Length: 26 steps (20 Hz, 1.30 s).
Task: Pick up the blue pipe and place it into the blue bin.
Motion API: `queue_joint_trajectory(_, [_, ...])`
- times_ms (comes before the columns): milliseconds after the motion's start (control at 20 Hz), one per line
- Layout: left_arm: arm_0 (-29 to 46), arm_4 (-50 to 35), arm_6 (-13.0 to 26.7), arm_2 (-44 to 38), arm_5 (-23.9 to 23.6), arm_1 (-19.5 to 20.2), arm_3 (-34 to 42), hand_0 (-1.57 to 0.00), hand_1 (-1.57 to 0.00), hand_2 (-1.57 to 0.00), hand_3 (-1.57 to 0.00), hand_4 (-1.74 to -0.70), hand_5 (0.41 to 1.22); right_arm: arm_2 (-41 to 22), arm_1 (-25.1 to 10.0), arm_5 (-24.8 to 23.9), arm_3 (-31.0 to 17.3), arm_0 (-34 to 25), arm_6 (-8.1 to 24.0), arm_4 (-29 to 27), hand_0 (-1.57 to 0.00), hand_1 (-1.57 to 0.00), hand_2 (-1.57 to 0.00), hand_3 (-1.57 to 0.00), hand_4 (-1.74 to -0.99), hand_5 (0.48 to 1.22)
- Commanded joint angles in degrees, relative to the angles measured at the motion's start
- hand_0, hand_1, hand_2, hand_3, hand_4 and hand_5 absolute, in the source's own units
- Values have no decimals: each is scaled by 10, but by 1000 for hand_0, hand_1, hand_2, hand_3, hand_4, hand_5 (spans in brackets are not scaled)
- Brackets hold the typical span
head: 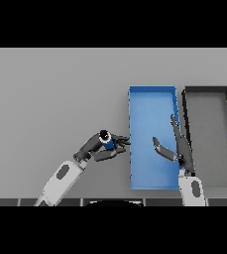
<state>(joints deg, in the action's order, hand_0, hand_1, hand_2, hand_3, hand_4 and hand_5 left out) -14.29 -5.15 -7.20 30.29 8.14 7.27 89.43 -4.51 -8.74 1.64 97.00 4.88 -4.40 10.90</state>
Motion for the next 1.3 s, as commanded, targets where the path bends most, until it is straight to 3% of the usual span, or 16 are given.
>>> queue_joint_trajectory(0, [-6,0,4,0,4,-1,4,-1560,-1562,-1563,-1563,-1466,1217,1,-2,2,-2,2,2,-1,1,1,1,1,-1170,644])
queue_joint_trajectory(150, [-5,7,24,3,7,-1,20,-1565,-1566,-1567,-1567,-1467,1219,4,-3,0,-2,5,-12,-3,1,1,1,1,-1155,642])
queue_joint_trajectory(400, [3,17,38,3,16,-9,17,-1569,-1569,-1570,-1570,-1466,1220,1,-7,-9,22,18,-3,12,1,1,1,1,-1138,643])
queue_joint_trajectory(500, [3,24,32,1,20,-9,14,-1570,-1570,-1570,-1570,-1466,1220,1,-9,-17,32,23,12,21,1,1,1,1,-1188,643])
queue_joint_trajectory(600, [-4,21,36,-7,23,-12,14,-1570,-1570,-1570,-1570,-1467,1220,-7,-5,-18,52,36,7,27,1,1,-2,1,-1184,642])
queue_joint_trajectory(650, [-5,21,32,-8,29,-14,9,-1570,-1570,-1571,-1571,-1467,1220,-4,-11,-13,60,33,6,20,1,1,-20,1,-1187,642])
queue_joint_trajectory(700, [-7,25,35,-6,32,-17,2,-1571,-1571,-1571,-1571,-1467,1221,1,-12,13,73,33,-14,-20,1,-2,-41,1,-1195,648])
queue_joint_trajectory(750, [-3,25,33,-7,33,-18,13,-1571,-1571,-1571,-1571,-1467,1221,6,-13,45,84,28,-12,-71,1,-12,-67,0,-1198,641])
queue_joint_trajectory(900, [3,33,36,-4,35,-26,11,-1571,-1571,-1571,-1571,-1467,1221,9,-55,135,121,-15,70,-195,1,-29,-120,-1,-1215,607])
queue_joint_trajectory(1050, [9,31,37,-12,43,-19,22,-1571,-1571,-1571,-1571,-1467,1221,-3,-91,183,147,-74,143,-277,1,-14,-111,0,-1237,577])
queue_joint_trajectory(1250, [-1,38,46,-19,50,-23,19,-1571,-1571,-1571,-1571,-1467,1221,-48,-110,204,185,-146,209,-298,1,-5,-90,1,-1270,558])
